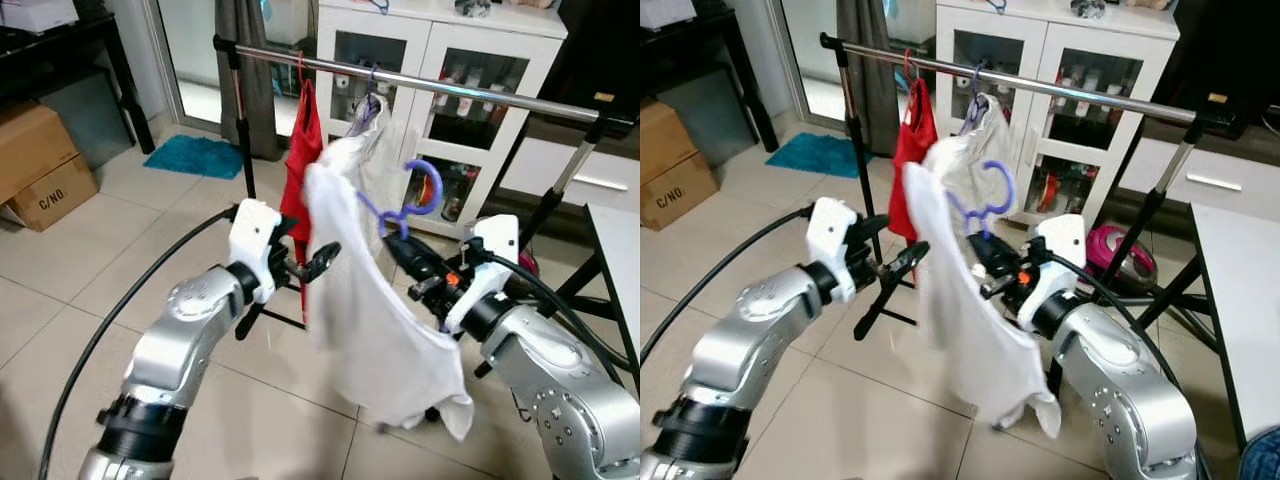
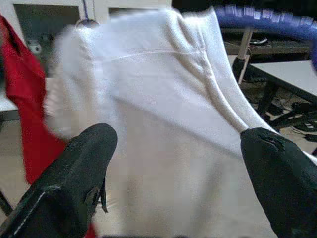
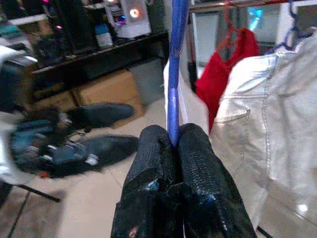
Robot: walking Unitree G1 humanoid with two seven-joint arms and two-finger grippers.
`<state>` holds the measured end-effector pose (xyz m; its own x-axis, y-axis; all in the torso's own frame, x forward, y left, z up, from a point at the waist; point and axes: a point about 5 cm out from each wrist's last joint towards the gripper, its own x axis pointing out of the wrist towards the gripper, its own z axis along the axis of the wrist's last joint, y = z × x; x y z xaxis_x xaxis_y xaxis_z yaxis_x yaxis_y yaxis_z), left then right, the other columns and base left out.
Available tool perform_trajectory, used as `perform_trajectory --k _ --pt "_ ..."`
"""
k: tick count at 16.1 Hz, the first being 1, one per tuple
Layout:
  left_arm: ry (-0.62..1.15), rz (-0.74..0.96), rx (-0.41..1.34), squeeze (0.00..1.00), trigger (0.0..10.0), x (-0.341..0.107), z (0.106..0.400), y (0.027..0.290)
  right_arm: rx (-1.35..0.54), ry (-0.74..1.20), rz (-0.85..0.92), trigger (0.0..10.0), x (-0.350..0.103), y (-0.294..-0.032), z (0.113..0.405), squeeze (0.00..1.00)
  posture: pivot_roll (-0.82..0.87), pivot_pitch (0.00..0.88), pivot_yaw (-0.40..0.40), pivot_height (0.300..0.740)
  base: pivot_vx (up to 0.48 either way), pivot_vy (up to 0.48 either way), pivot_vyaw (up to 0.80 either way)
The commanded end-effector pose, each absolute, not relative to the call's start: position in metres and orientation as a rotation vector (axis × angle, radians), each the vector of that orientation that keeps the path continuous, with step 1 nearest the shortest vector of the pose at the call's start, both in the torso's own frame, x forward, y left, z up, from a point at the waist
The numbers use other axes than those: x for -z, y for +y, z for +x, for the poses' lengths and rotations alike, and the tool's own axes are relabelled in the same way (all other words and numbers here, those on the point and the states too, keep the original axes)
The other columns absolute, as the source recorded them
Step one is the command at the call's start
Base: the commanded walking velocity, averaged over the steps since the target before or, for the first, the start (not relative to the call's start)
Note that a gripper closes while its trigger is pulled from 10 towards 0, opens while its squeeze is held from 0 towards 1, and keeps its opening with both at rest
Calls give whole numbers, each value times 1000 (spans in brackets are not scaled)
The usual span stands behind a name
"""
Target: Hang hanger
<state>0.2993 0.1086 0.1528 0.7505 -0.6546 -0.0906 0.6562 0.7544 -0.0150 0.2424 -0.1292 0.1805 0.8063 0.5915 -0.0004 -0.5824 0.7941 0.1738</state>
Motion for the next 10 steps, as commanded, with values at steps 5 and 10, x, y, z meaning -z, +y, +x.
perform_trajectory --k 5,10 --pt "28 -2 811 0 10000 -161 307 84 -729 -10 156 0 -196 -122 243 0 16 0 -27 740 0 0 0" --pt "-16 7 807 0 471 -167 313 79 -765 -11 158 0 -196 -120 242 0 15 0 -24 740 0 0 0"
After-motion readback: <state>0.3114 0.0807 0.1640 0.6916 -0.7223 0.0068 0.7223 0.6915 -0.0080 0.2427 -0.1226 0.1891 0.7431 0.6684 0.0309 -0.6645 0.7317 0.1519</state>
